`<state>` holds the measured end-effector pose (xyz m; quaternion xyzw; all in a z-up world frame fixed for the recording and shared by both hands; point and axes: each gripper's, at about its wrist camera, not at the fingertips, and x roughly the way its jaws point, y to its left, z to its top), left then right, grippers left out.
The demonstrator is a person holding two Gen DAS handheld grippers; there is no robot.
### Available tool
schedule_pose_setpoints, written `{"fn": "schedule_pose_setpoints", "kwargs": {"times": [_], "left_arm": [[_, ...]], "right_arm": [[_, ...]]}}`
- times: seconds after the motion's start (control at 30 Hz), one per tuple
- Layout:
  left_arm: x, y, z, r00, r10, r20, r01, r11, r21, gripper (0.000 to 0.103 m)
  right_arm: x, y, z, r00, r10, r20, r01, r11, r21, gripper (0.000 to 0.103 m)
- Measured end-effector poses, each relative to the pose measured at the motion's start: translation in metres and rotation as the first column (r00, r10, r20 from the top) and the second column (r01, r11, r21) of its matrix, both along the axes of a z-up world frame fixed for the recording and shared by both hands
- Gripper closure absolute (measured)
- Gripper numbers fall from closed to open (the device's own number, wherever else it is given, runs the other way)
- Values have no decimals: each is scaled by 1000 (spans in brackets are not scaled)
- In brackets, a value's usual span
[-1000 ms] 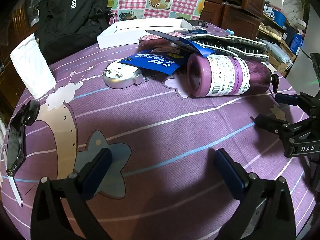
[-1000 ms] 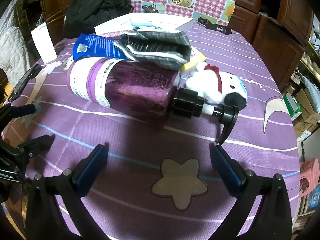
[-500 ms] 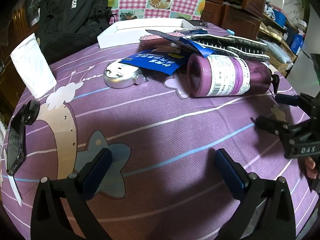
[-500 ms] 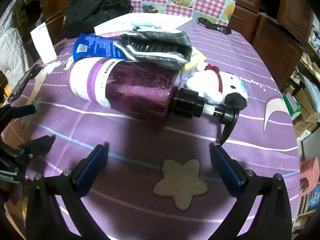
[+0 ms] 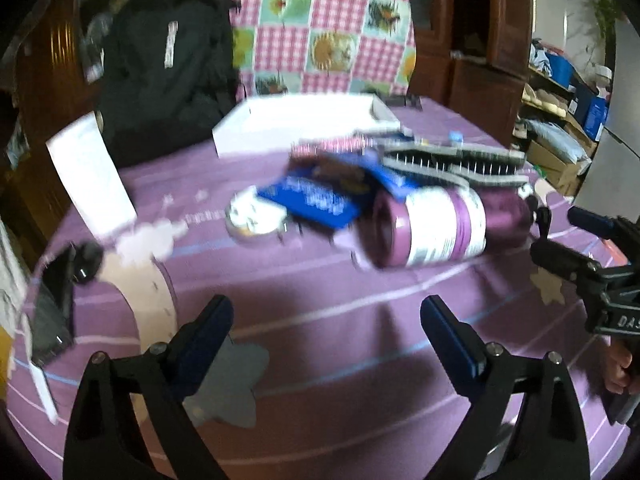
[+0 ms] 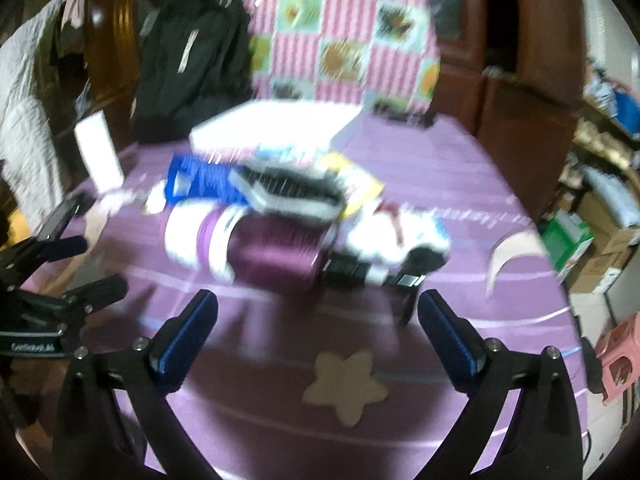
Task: Organize soft objects
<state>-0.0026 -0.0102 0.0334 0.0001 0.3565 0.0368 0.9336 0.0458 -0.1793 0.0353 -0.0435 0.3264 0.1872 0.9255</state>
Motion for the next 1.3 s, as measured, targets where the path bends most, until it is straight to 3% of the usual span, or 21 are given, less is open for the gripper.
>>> {"fn": "schedule_pose_setpoints", "kwargs": {"times": [0.1, 0.33, 0.43, 0.6, 0.87, 1.23, 1.3], "left_arm": [[2, -6, 12, 999, 0, 34, 0, 1000, 5, 7], [4, -8, 22, 989, -4, 145, 9, 999, -35, 7], [6, -3, 12, 992, 20, 124, -14, 999, -48, 7], [4, 6, 6, 993, 21, 114, -13, 997, -72, 7], [6, 10, 2, 997, 23, 75, -15, 995, -99, 7], [-2, 4, 8, 993, 5, 118, 4, 997, -72, 11], [-2, 3, 8, 993, 1, 117, 7, 998, -70, 11]], "right_arm": [[0, -3, 9, 998, -34, 55, 33, 999, 5, 3], [2, -10, 22, 997, -26, 79, 20, 997, 81, 3], [-2, -10, 16, 995, -38, 89, 28, 993, 112, 3], [-9, -3, 14, 991, -27, 131, 21, 999, 44, 3], [-9, -21, 17, 989, -69, 132, 54, 992, 117, 3], [-11, -24, 20, 989, -55, 139, 37, 991, 132, 5], [-10, -24, 20, 989, -45, 137, 26, 990, 138, 11]]}}
